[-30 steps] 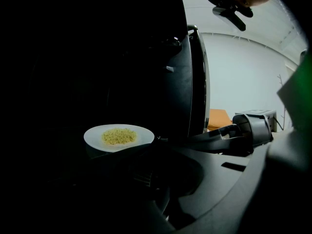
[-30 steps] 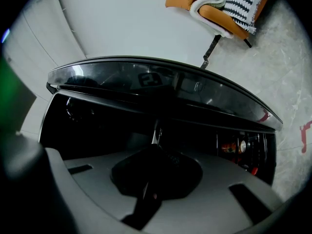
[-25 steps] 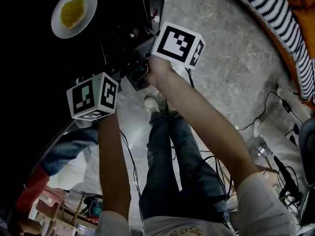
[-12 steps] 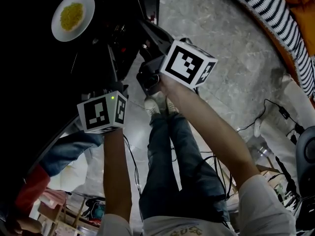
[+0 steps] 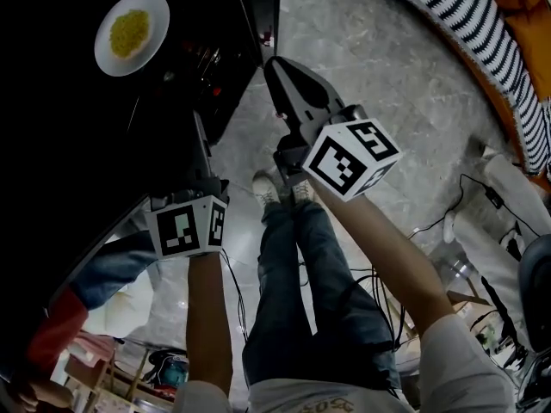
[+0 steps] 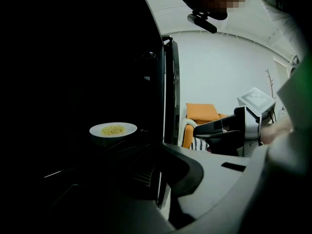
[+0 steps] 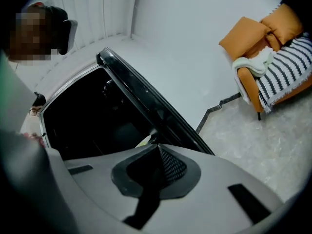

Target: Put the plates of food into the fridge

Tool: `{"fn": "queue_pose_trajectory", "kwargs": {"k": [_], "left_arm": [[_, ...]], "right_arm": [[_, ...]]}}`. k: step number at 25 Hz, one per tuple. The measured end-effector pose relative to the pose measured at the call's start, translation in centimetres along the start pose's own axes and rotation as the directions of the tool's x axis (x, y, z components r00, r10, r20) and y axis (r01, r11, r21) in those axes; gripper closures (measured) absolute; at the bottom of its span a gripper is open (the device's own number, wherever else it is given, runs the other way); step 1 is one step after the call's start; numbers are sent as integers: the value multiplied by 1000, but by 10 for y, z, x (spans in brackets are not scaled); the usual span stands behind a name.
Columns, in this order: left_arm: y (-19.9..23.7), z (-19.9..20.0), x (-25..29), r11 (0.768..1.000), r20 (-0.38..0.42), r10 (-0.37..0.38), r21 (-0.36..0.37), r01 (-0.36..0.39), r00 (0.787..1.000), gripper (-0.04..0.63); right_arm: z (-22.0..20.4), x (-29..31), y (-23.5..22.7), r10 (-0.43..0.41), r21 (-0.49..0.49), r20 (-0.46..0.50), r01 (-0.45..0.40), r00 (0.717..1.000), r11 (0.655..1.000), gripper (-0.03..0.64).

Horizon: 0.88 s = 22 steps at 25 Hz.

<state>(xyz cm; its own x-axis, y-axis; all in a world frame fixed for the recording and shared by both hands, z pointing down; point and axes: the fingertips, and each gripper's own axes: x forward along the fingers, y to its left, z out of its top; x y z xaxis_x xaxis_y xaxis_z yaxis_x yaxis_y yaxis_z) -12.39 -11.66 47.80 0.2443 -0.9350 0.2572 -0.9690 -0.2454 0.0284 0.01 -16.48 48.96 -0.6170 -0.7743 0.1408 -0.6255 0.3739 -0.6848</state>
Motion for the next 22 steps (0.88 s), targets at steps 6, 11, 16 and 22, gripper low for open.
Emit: {"fn": "queue_pose_trajectory", "kwargs": {"k": [6,11,16,22], "left_arm": [[-2,-4,-16,1000,-11,0,-1,0,1000,589],[-1,-3,-31,1000,-13,4,-1,-4,1000,589],[-2,-8,-49,1000,-31,18,0,-18,999,589],[0,-20,-69,998,-61,46,-33,-48,997,589]], "right_arm": [[6,-22,21,25,-192,17,-22,1000,981,606],[6,-42,34,26,-329,13,-20,1000,944,606],[1,-69,29,-6,-377,6,8,1000,926,606],[-5,-99,27,-50,-392,-22,38,998,919,606]]}}
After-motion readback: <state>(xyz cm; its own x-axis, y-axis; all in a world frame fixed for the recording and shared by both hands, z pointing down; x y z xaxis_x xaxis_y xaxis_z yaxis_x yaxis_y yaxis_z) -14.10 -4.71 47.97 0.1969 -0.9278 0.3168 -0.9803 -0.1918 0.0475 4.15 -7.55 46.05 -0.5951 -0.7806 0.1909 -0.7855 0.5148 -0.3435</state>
